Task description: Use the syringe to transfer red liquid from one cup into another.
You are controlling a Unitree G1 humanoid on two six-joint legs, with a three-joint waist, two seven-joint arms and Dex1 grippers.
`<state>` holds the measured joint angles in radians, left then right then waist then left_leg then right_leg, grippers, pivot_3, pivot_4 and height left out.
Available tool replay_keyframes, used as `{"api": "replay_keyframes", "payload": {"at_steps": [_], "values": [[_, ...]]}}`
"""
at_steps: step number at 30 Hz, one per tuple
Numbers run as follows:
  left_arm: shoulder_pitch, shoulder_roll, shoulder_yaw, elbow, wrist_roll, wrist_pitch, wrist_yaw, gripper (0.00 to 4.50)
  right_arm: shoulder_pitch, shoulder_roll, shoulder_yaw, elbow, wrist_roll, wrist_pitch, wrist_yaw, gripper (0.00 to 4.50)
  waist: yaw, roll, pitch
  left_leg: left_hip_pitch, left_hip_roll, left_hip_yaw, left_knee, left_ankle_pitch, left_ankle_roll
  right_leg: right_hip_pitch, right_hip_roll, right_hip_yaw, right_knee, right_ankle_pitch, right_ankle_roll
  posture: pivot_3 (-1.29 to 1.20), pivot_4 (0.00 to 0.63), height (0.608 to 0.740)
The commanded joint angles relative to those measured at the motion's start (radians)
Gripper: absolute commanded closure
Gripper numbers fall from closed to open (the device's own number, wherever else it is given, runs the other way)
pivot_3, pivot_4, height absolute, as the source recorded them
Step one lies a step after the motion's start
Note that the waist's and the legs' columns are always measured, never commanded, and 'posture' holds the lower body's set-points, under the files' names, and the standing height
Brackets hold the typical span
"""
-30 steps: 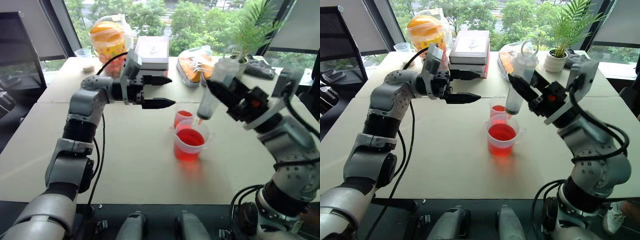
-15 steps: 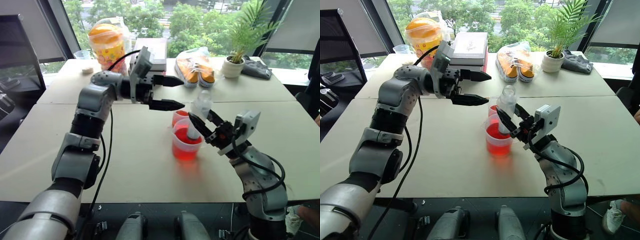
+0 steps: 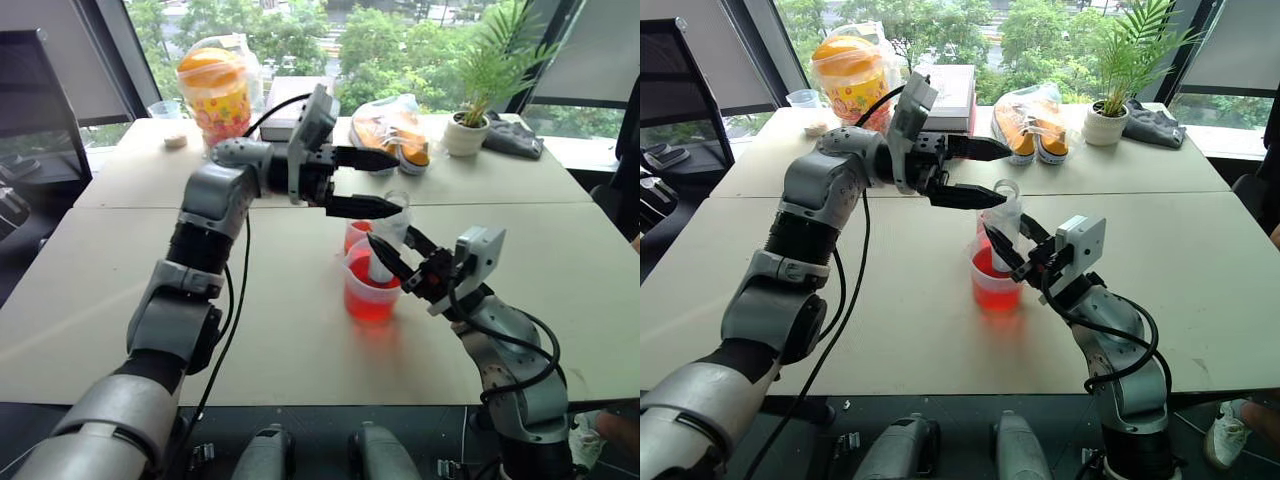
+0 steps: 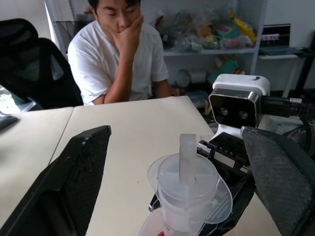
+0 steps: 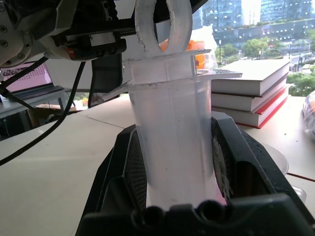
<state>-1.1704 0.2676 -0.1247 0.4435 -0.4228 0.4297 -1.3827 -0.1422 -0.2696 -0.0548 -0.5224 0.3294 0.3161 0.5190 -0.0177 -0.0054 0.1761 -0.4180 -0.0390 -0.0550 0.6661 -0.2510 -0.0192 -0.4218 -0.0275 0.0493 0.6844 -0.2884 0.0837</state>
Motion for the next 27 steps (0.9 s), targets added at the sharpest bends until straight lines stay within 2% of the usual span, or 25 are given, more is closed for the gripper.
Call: {"api": "replay_keyframes", "payload": {"at_steps": [1, 5, 6, 27], "values": [[0.001, -0.006, -0.004, -0.015, 0.005, 0.004, 0.006, 2.21, -0.02, -0.013, 0.001, -0.028, 0.015, -0.019, -0.005, 3.06, 0.0, 0.0, 0.0, 0.0, 0.0, 0.0, 0.0, 0.0, 0.0, 0.0, 0.0, 0.0, 0.0, 0.0, 0.0, 0.0, 0.15, 0.74], [0.012, -0.01, -0.02, -0.024, 0.008, 0.005, 0.005, 4.21, -0.024, -0.025, 0.004, -0.034, 0.024, -0.013, -0.007, 3.06, 0.0, 0.0, 0.0, 0.0, 0.0, 0.0, 0.0, 0.0, 0.0, 0.0, 0.0, 0.0, 0.0, 0.0, 0.0, 0.0, 0.15, 0.74], [0.013, -0.01, -0.022, -0.026, 0.008, 0.005, 0.005, 4.42, -0.025, -0.027, 0.005, -0.035, 0.025, -0.012, -0.007, 3.06, 0.0, 0.0, 0.0, 0.0, 0.0, 0.0, 0.0, 0.0, 0.0, 0.0, 0.0, 0.0, 0.0, 0.0, 0.0, 0.0, 0.15, 0.74], [-0.152, 0.024, 0.063, 0.118, 0.004, -0.071, 0.045, 4.42, -0.029, -0.052, 0.045, 0.059, 0.103, 0.055, 0.037, 3.06, 0.0, 0.0, 0.0, 0.0, 0.0, 0.0, 0.0, 0.0, 0.0, 0.0, 0.0, 0.0, 0.0, 0.0, 0.0, 0.0, 0.15, 0.74]]}}
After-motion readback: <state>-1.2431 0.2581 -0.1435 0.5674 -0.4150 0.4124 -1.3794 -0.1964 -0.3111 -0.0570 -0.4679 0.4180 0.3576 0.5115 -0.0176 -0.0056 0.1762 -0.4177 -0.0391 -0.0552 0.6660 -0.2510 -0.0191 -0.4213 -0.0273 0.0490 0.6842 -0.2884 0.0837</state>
